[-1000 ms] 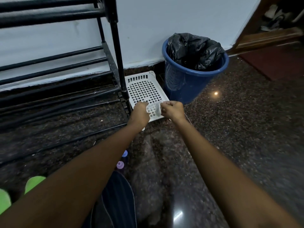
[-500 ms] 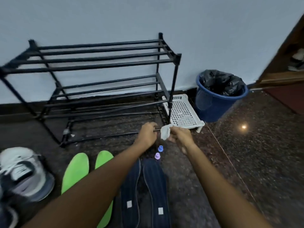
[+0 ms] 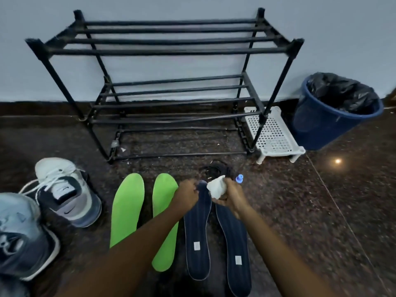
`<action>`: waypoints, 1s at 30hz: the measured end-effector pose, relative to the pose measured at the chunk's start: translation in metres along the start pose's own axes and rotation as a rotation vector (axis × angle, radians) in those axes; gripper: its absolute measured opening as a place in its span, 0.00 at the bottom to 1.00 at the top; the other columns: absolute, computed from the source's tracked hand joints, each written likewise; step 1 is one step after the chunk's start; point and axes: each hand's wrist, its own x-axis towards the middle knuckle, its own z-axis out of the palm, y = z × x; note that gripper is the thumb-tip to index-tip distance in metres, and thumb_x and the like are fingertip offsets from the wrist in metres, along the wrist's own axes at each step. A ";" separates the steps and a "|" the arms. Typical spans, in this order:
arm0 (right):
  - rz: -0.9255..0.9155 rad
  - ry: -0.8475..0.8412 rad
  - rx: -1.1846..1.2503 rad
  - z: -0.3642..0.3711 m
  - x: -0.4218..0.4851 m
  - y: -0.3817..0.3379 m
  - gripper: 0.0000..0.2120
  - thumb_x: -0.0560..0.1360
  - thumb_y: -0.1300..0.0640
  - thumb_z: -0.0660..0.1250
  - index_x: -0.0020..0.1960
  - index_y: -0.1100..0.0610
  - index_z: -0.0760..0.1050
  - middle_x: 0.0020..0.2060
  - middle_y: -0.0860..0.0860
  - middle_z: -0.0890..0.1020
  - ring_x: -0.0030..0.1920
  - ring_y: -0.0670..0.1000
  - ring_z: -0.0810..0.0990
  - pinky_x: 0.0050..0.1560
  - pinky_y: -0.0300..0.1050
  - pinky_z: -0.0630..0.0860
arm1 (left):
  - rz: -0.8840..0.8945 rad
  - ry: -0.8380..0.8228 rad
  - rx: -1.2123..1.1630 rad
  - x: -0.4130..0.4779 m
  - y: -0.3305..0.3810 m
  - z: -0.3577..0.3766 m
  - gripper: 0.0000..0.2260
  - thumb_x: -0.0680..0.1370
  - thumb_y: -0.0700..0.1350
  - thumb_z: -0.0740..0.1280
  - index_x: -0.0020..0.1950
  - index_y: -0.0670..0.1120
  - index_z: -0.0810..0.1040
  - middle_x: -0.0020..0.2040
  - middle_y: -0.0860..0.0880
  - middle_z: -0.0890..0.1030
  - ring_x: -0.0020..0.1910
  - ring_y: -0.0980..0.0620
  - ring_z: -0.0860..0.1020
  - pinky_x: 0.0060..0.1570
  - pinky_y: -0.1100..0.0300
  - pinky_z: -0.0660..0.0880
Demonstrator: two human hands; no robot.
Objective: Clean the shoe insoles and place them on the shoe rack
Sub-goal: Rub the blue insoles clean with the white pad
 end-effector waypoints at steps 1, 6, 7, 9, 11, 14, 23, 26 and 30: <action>-0.010 0.013 -0.037 0.001 0.006 0.007 0.12 0.79 0.53 0.58 0.47 0.60 0.76 0.40 0.57 0.81 0.39 0.52 0.79 0.36 0.44 0.79 | -0.015 -0.008 -0.002 0.003 -0.008 0.007 0.12 0.78 0.33 0.60 0.60 0.33 0.76 0.58 0.34 0.78 0.57 0.39 0.75 0.51 0.54 0.68; -0.102 0.127 -0.249 0.003 0.035 0.049 0.12 0.74 0.66 0.66 0.55 0.70 0.74 0.44 0.58 0.77 0.35 0.49 0.76 0.27 0.35 0.75 | -0.075 -0.036 0.005 0.014 -0.042 0.037 0.15 0.78 0.33 0.60 0.65 0.34 0.73 0.63 0.35 0.74 0.62 0.39 0.73 0.58 0.58 0.66; -0.128 0.164 -0.317 0.004 0.040 0.057 0.12 0.73 0.67 0.67 0.55 0.71 0.75 0.43 0.58 0.78 0.36 0.50 0.77 0.30 0.37 0.75 | -0.080 -0.038 0.012 0.015 -0.048 0.041 0.15 0.78 0.33 0.61 0.65 0.35 0.73 0.63 0.35 0.73 0.62 0.39 0.73 0.59 0.57 0.66; -0.175 0.222 -0.463 0.003 0.047 0.071 0.11 0.72 0.66 0.68 0.52 0.70 0.77 0.42 0.58 0.80 0.40 0.54 0.79 0.39 0.44 0.77 | -0.090 -0.034 0.037 0.017 -0.056 0.049 0.15 0.78 0.33 0.61 0.64 0.35 0.73 0.63 0.36 0.72 0.62 0.40 0.72 0.59 0.57 0.66; -0.177 0.251 -0.580 0.003 0.051 0.081 0.09 0.71 0.64 0.70 0.48 0.69 0.79 0.42 0.59 0.82 0.41 0.54 0.79 0.40 0.44 0.74 | -0.100 -0.034 0.071 0.017 -0.062 0.055 0.14 0.78 0.33 0.61 0.62 0.35 0.74 0.63 0.37 0.72 0.61 0.40 0.72 0.58 0.57 0.66; -0.180 0.302 -0.762 0.003 0.051 0.090 0.11 0.72 0.59 0.70 0.47 0.68 0.78 0.40 0.56 0.80 0.41 0.52 0.78 0.38 0.42 0.71 | -0.109 -0.023 0.107 0.016 -0.066 0.064 0.15 0.77 0.32 0.61 0.64 0.37 0.74 0.65 0.39 0.70 0.62 0.42 0.71 0.60 0.59 0.65; -0.266 0.265 -0.717 0.010 0.035 0.088 0.07 0.74 0.65 0.67 0.48 0.67 0.79 0.41 0.58 0.80 0.35 0.46 0.74 0.26 0.28 0.65 | -0.160 0.129 0.062 0.013 -0.060 0.077 0.17 0.74 0.27 0.62 0.62 0.39 0.74 0.66 0.41 0.67 0.62 0.44 0.70 0.60 0.59 0.66; -0.247 0.248 -0.615 0.008 0.033 0.085 0.05 0.73 0.65 0.68 0.45 0.68 0.79 0.36 0.53 0.78 0.31 0.41 0.71 0.27 0.25 0.66 | -0.215 0.183 -0.030 0.013 -0.058 0.074 0.19 0.73 0.25 0.60 0.62 0.37 0.74 0.65 0.40 0.68 0.60 0.42 0.71 0.58 0.58 0.67; -0.235 0.237 -0.568 0.003 0.031 0.083 0.05 0.71 0.66 0.69 0.43 0.69 0.80 0.33 0.52 0.78 0.29 0.42 0.70 0.26 0.26 0.66 | -0.301 0.220 -0.141 0.015 -0.061 0.069 0.18 0.74 0.29 0.64 0.64 0.35 0.71 0.62 0.37 0.71 0.58 0.38 0.73 0.55 0.53 0.69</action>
